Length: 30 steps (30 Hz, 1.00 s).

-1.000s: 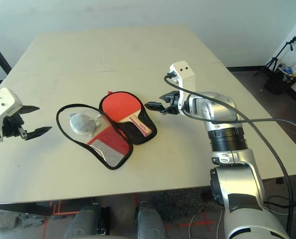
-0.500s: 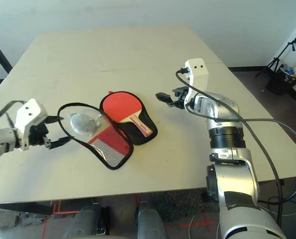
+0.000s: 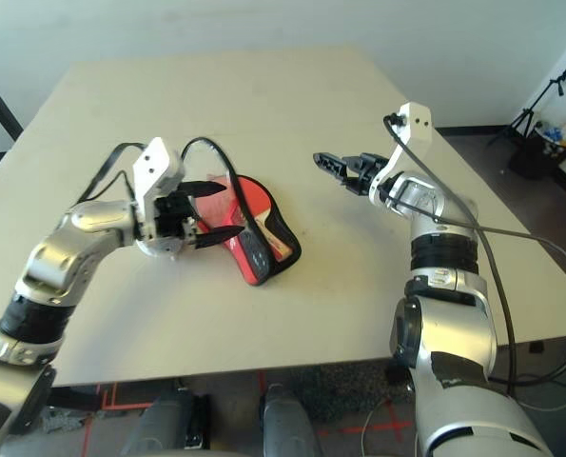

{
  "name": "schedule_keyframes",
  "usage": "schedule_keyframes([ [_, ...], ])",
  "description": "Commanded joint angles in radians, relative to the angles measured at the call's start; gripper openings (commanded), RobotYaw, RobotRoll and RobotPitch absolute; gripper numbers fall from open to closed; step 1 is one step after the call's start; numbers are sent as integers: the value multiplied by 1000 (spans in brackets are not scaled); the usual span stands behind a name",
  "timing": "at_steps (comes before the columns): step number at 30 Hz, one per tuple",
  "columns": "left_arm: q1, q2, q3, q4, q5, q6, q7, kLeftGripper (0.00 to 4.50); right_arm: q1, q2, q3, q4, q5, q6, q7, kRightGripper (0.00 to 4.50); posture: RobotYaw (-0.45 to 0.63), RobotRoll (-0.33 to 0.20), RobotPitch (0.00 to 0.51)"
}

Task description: Store the ping-pong paddle in its case and zip it.

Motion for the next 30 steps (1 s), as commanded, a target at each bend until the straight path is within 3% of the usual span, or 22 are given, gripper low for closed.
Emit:
schedule_keyframes([
  [1, 13, 15, 5, 7, 13, -21, -9, 4500, -15, -23, -15, 12, 35, 82, 39, 4469, 7, 0, 54],
  [8, 50, 111, 43, -33, 10, -13, -39, 4500, 44, -61, 74, -44, 26, 224, 159, 4469, 10, 0, 52],
  [17, 79, 141, 52, -88, 4, 11, -33, 4500, 96, -42, 151, -82, 17, 303, 200, 4469, 27, 0, 51],
  [30, 77, 180, 63, -131, -10, 53, -42, 4500, 130, 79, 171, -66, 14, 317, 163, 4469, 36, 0, 60],
])
